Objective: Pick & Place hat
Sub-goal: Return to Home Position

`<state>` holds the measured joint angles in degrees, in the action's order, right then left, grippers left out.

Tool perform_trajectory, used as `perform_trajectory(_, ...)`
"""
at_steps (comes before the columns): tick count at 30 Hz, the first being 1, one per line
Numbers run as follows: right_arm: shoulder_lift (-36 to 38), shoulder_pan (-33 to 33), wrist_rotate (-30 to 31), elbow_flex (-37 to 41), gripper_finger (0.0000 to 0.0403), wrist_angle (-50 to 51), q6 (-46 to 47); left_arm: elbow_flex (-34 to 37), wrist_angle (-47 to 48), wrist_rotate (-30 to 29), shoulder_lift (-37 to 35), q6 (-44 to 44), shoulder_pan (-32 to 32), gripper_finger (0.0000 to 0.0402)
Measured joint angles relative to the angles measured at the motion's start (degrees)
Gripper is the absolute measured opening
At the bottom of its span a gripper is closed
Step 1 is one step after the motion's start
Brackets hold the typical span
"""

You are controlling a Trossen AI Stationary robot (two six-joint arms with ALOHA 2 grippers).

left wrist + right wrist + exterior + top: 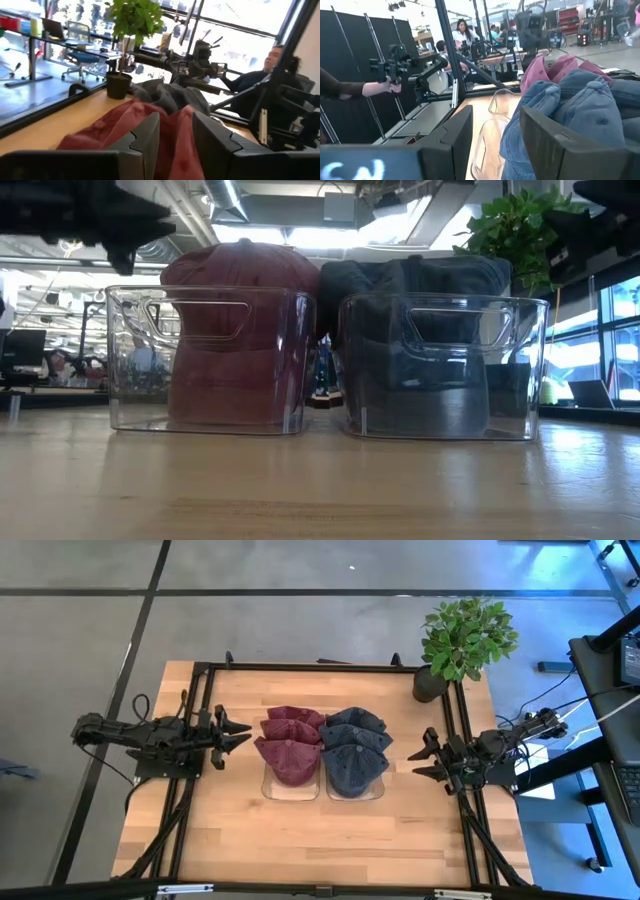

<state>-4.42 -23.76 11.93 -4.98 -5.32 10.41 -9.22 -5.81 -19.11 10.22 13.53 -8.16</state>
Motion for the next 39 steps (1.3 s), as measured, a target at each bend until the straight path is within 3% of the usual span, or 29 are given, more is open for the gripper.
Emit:
perform_trajectory(5, 4.46, 0.05, 0.03, 2.81, 0.0163, -1.24, -0.24, 3.18, -0.02, 2.72, -3.21, 1.31, 2.33, 0.0114)
perform_trajectory(16, 4.37, 0.03, -0.01, 4.55, 0.0163, -2.21, 1.05, 8.77, -1.23, 5.86, -8.01, 3.77, 5.92, 0.0114)
perform_trajectory(27, 4.26, 0.03, -0.05, 4.55, 0.0163, -2.03, -1.75, 8.75, -0.41, 8.57, -8.76, 3.22, 9.05, 0.0114)
perform_trajectory(34, 4.24, 0.03, -0.48, 4.57, 0.0163, 2.01, -2.16, 8.75, -0.39, 6.68, -8.74, 0.74, 9.09, 0.0114)
perform_trajectory(39, 4.24, 0.03, -0.49, 4.57, 0.0163, 2.14, -7.88, 8.75, -0.39, 6.62, -8.74, 0.69, 9.09, 0.0114)
